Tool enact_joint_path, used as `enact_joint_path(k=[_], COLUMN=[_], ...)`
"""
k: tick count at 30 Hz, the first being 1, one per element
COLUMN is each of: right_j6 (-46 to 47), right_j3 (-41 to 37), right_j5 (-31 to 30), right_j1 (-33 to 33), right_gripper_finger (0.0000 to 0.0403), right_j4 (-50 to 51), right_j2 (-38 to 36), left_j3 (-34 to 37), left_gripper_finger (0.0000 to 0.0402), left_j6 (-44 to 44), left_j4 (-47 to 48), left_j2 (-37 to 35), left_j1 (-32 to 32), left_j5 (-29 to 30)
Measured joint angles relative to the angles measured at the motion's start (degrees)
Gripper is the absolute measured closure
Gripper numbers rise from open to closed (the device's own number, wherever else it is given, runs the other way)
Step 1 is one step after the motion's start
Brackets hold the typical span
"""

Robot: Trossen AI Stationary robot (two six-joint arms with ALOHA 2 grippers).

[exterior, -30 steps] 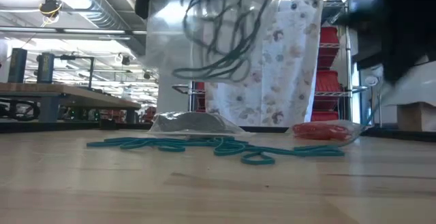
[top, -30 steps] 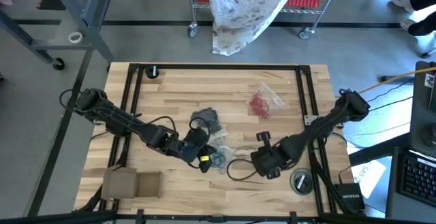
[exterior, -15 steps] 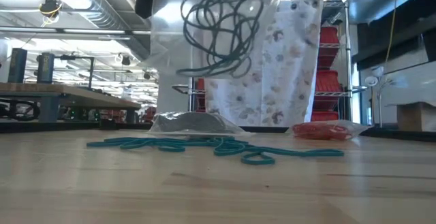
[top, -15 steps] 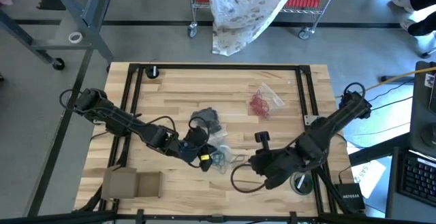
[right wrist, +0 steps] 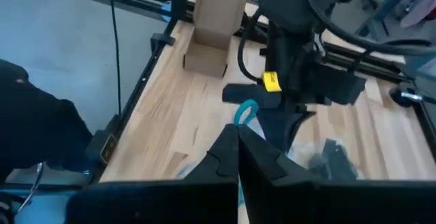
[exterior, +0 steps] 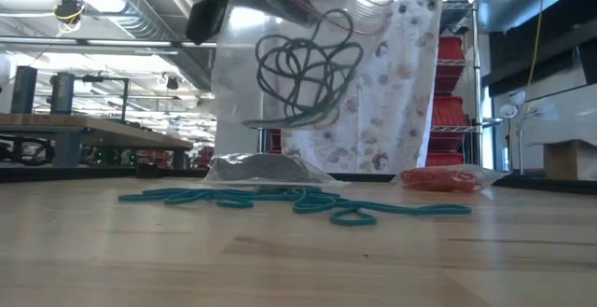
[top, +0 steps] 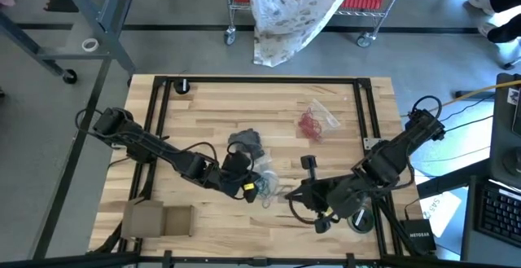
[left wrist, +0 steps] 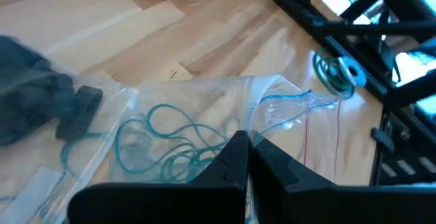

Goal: Sort rubber bands
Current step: Put the blue rubber band into the transparent zip lock bag

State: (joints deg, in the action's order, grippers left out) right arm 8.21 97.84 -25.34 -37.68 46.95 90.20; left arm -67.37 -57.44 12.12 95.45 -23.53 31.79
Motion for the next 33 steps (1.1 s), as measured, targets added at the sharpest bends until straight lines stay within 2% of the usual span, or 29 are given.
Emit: enact_joint_path(k=[10, 15, 25, 28, 33], right_j6=[-0.99, -1.03, 2.79, 5.08, 5.28], right_j3=[0.00, 0.00, 0.00, 0.00, 0.58], right_j5=[0.93, 3.51, 3.08, 4.00, 5.44], right_j1=[3.75, 4.51, 4.66, 5.91, 7.42], right_gripper_finger=[0.0402, 0.0402, 0.0400, 0.0375, 0.0297], right_j4=[-0.01, 1.14, 3.96, 4.56, 6.95], right_j2=[3.41, 6.26, 10.41, 11.07, 10.45], left_j3=[0.00, 0.00, 0.00, 0.00, 0.00], left_gripper_finger=[0.0401, 0.0401, 0.0401, 0.0402, 0.0402], left_j6=[3.08, 4.09, 5.54, 5.70, 6.56], left_j4=[-9.27, -9.86, -12.57, -12.89, -12.55], left_j2=[0.01, -0.90, -1.74, -1.74, -1.74], left_j1=[-0.50, -0.52, -0.82, -1.10, -1.40], left_j5=[-0.59, -0.66, -2.70, -2.74, -3.16])
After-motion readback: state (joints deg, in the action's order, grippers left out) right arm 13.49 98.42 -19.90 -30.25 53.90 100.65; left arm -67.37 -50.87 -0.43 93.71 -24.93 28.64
